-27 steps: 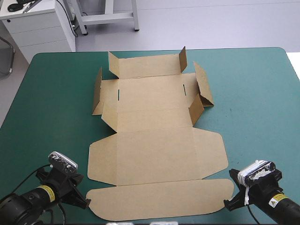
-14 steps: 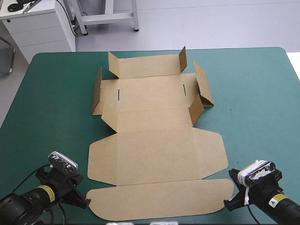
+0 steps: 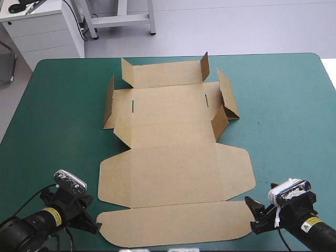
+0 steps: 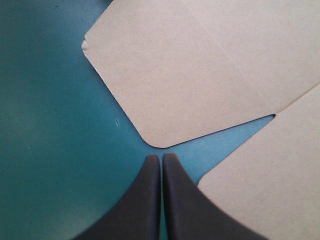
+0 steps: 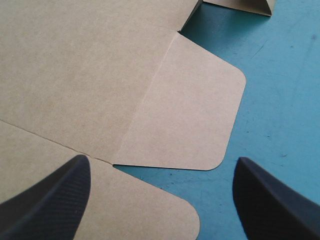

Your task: Fold the box

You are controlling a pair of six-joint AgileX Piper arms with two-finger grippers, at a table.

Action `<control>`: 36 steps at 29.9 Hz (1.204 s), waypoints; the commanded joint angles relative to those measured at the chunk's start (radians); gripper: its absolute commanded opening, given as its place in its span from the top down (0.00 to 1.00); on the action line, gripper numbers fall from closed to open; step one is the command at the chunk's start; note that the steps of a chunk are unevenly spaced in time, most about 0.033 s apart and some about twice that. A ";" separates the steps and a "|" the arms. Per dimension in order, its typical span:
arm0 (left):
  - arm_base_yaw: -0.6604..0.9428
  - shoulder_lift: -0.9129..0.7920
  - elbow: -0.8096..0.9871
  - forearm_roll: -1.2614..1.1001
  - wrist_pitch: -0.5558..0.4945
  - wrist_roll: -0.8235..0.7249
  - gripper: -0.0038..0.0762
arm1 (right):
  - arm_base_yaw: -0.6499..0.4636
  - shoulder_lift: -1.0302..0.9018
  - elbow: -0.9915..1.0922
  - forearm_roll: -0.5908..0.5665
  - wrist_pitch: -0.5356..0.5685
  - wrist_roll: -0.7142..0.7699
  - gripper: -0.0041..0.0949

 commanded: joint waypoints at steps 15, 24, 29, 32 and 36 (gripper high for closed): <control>-0.008 0.005 -0.022 0.002 -0.049 -0.010 0.96 | -0.001 0.192 -0.298 -0.109 0.198 0.277 0.21; -0.008 0.005 -0.022 0.002 -0.051 -0.014 0.96 | -0.001 0.539 -0.540 -0.066 0.222 0.290 0.21; -0.008 0.005 -0.022 0.002 -0.051 -0.010 0.96 | -0.001 0.737 -0.678 -0.060 0.247 0.290 0.21; -0.008 0.005 -0.022 0.002 -0.051 -0.010 0.96 | -0.001 0.857 -0.758 -0.060 0.246 0.290 0.21; -0.008 0.005 -0.022 0.002 -0.051 -0.011 0.96 | -0.001 1.008 -0.876 -0.057 0.250 0.290 0.21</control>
